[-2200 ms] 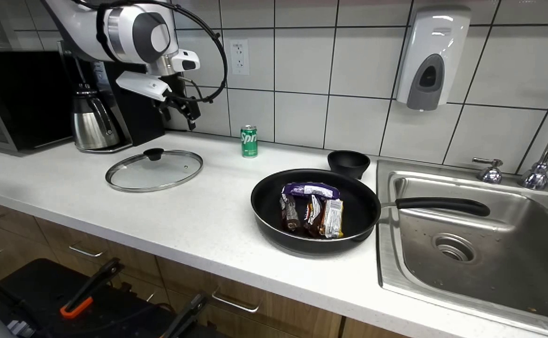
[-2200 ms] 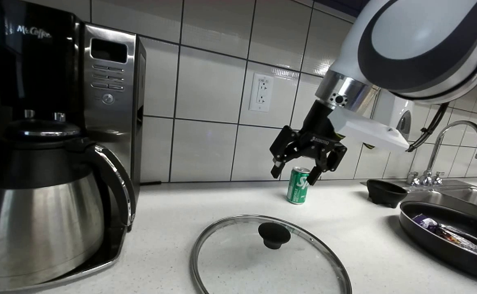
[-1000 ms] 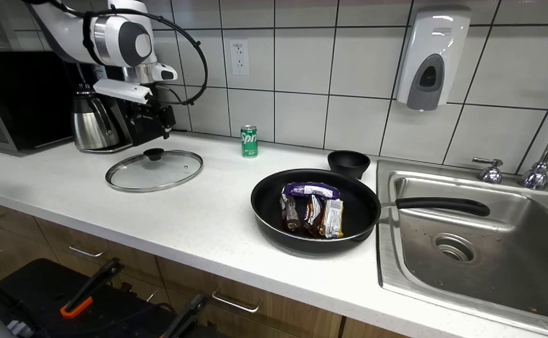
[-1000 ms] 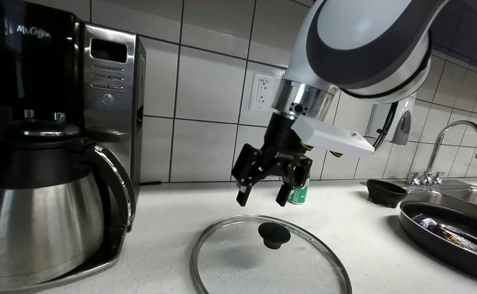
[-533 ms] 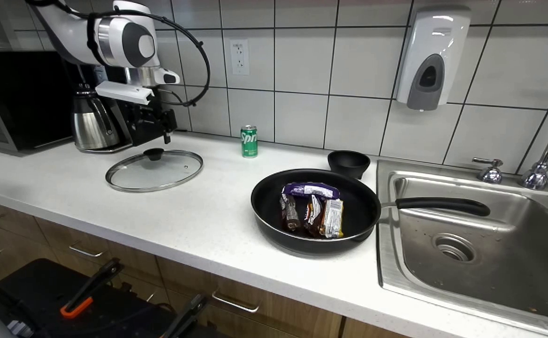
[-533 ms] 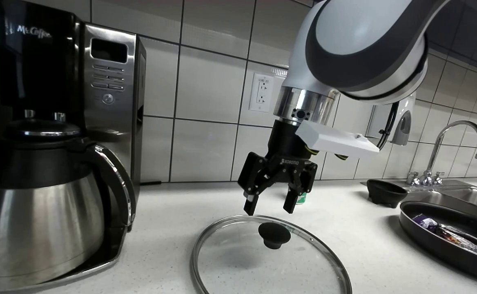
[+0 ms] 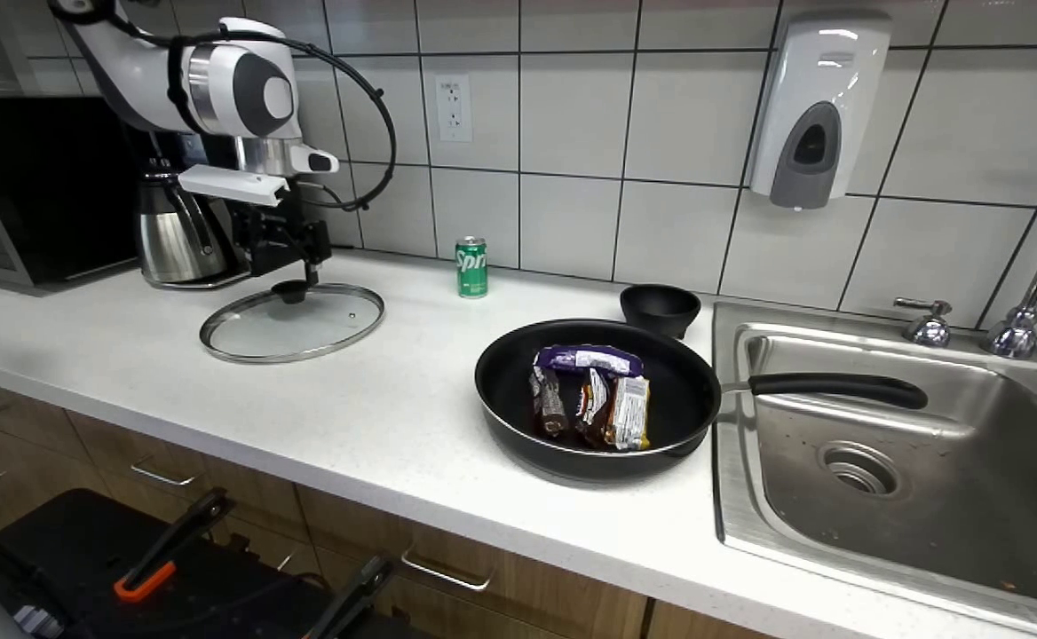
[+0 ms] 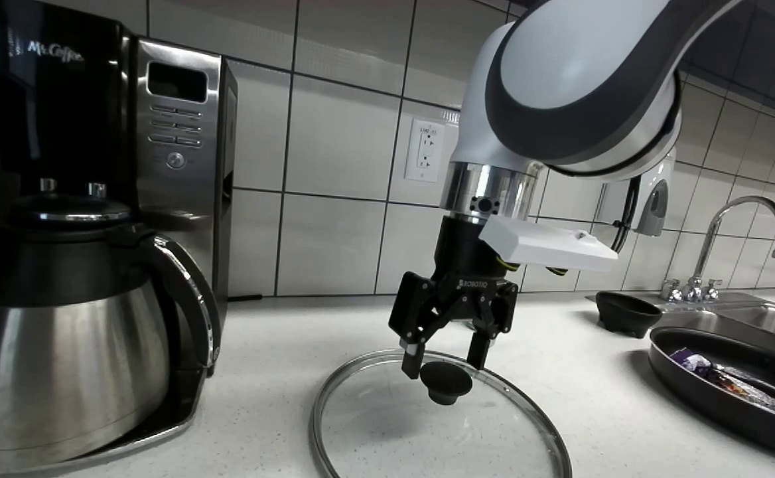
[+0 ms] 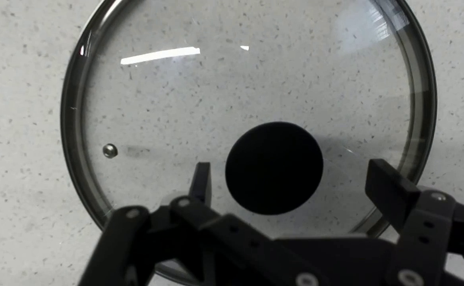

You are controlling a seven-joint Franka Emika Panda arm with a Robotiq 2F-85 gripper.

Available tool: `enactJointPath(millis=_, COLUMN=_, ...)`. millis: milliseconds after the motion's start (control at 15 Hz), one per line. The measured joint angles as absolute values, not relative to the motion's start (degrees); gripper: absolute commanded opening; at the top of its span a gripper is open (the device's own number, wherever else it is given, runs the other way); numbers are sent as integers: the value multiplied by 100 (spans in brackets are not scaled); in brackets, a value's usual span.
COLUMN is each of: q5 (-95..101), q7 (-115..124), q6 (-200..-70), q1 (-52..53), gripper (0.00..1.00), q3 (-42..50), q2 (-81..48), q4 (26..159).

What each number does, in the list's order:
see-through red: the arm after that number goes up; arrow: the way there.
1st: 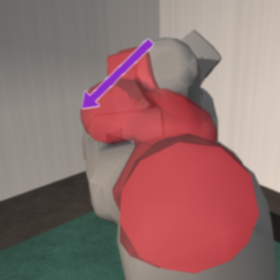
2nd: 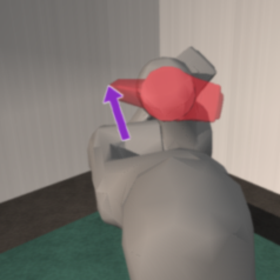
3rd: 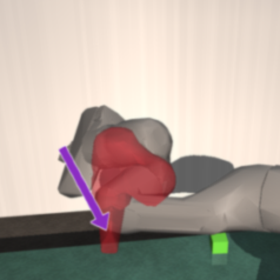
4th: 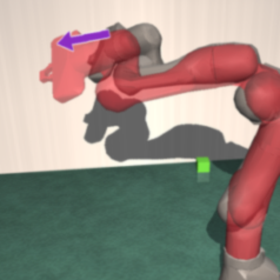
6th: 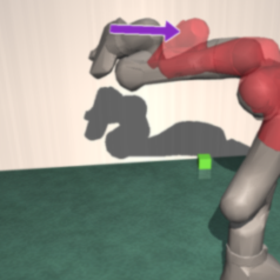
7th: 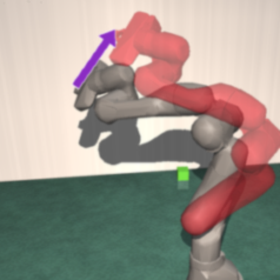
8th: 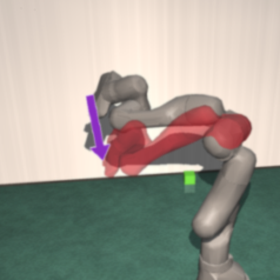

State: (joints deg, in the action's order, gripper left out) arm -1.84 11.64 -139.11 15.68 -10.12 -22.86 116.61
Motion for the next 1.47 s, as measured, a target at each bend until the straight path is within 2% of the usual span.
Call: enactJointPath(millis=1467, q5=-75, q7=1181, q6=-13873, q1=1593, gripper=100, q3=-954, q2=-2636, q4=11477)
